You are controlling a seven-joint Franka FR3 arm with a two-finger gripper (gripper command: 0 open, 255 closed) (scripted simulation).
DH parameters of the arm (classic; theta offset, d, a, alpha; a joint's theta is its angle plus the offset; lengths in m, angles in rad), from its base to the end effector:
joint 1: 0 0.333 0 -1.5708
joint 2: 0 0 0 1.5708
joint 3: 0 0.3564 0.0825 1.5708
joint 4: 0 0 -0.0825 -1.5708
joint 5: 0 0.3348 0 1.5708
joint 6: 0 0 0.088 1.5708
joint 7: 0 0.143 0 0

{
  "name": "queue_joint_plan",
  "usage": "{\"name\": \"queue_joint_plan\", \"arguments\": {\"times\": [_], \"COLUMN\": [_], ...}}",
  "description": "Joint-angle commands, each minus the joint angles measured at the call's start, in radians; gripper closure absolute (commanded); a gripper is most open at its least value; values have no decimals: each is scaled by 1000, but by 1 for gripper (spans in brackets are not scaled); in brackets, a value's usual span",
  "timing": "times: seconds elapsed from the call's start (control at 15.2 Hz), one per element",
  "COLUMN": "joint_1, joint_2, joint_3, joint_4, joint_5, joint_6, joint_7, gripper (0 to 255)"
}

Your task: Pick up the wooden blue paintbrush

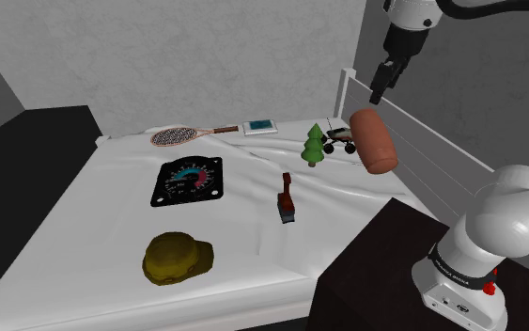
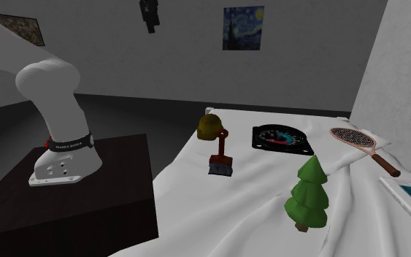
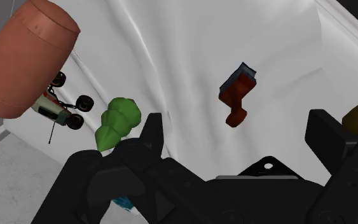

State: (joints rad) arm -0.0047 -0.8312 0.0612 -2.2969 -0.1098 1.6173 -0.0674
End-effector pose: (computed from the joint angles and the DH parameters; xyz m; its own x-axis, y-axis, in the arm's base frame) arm 0.2253 0.0062 0.6243 0.9837 0.1144 0.1387 0.0912 -0.9823 0.1635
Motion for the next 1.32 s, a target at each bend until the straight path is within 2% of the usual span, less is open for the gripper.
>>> {"name": "queue_joint_plan", "arguments": {"times": [0.0, 0.66, 1.25], "joint_1": [0, -12, -30], "joint_2": [0, 203, 492], "joint_3": [0, 22, 48], "joint_4": [0, -149, -167], "joint_5": [0, 19, 12], "joint_6": [0, 323, 605], "joint_7": [0, 93, 179], "gripper": [0, 0, 0]}}
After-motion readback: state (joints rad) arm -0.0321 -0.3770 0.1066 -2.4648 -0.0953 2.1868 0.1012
